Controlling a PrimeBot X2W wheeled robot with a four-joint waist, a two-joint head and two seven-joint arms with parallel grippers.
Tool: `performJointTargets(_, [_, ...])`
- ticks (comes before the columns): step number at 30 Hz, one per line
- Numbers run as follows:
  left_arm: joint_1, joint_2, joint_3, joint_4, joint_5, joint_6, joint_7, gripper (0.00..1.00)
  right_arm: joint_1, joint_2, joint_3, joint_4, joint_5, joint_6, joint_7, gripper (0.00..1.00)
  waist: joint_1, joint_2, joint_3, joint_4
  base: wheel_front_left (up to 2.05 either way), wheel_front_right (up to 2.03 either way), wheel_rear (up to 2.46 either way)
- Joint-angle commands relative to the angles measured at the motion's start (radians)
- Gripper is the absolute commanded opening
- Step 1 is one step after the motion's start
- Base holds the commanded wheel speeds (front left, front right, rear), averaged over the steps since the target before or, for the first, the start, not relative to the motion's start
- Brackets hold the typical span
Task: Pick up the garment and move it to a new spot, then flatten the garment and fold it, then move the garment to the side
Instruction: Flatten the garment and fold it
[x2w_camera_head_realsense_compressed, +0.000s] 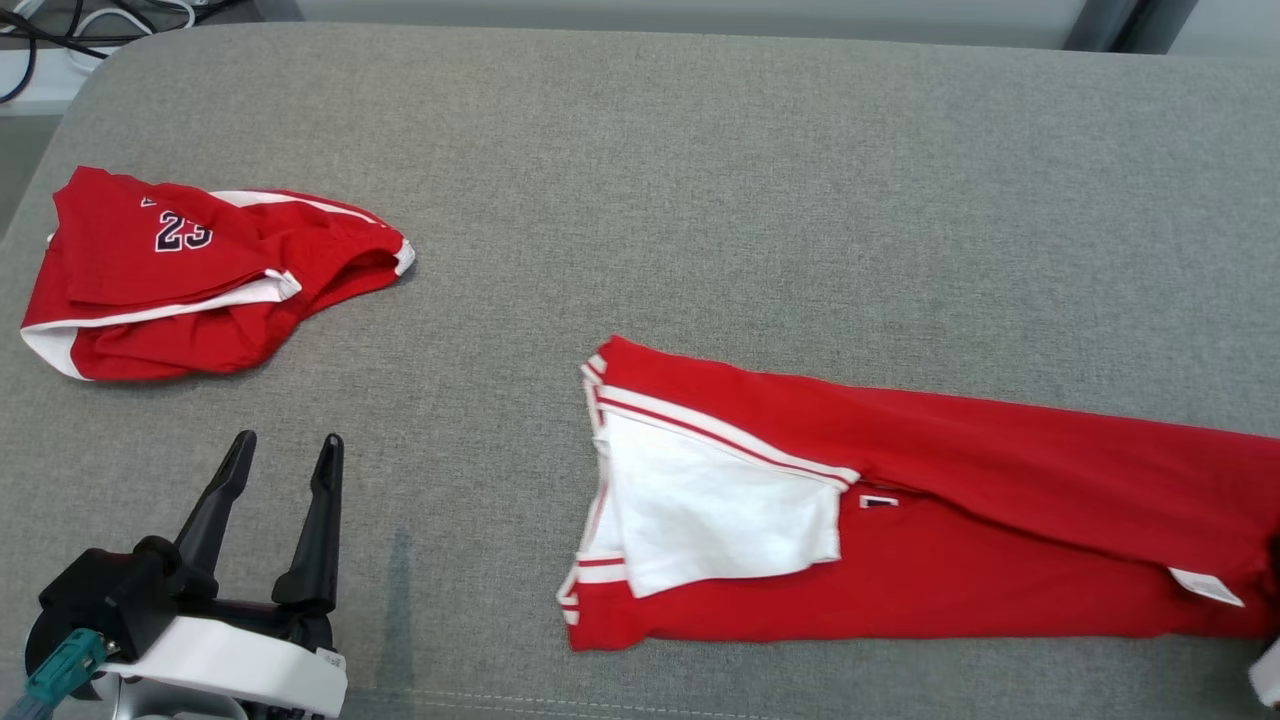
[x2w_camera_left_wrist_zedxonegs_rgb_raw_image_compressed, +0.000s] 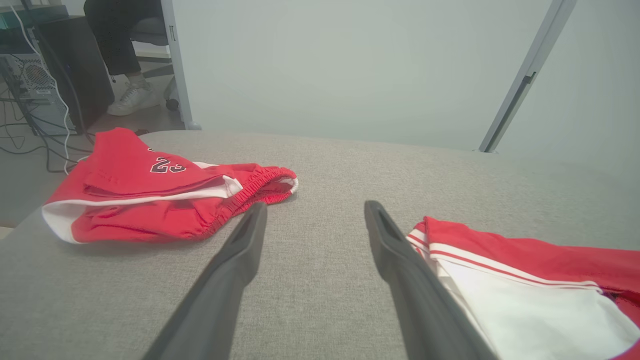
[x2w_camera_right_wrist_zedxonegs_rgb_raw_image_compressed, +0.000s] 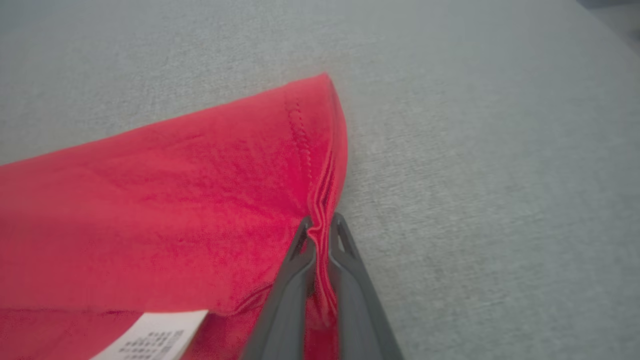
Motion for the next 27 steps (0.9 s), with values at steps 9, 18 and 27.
performJointTargets(9, [-0.044, 0.023, 0.051, -0.013, 0.011, -0.017, -0.011, 1.0, 0.014, -0.023, 0.037, -0.198, 0.029, -0.007, 0.041, 0.0, 0.0, 0.0, -0.015, -0.028, 0.0, 0.0, 0.0])
performJointTargets(18, [-0.054, 0.026, 0.039, -0.011, 0.014, -0.023, -0.003, 1.0, -0.002, 0.086, 0.354, -0.608, 0.065, -0.007, 0.19, 0.0, 0.0, 0.0, -0.032, -0.033, 0.0, 0.0, 0.0])
performJointTargets(27, [-0.072, 0.015, 0.016, 0.0, 0.021, -0.032, 0.002, 1.0, -0.125, 0.179, 0.644, -0.484, 0.076, -0.007, 0.151, 0.0, 0.0, 0.0, -0.031, 0.001, 0.0, 0.0, 0.0])
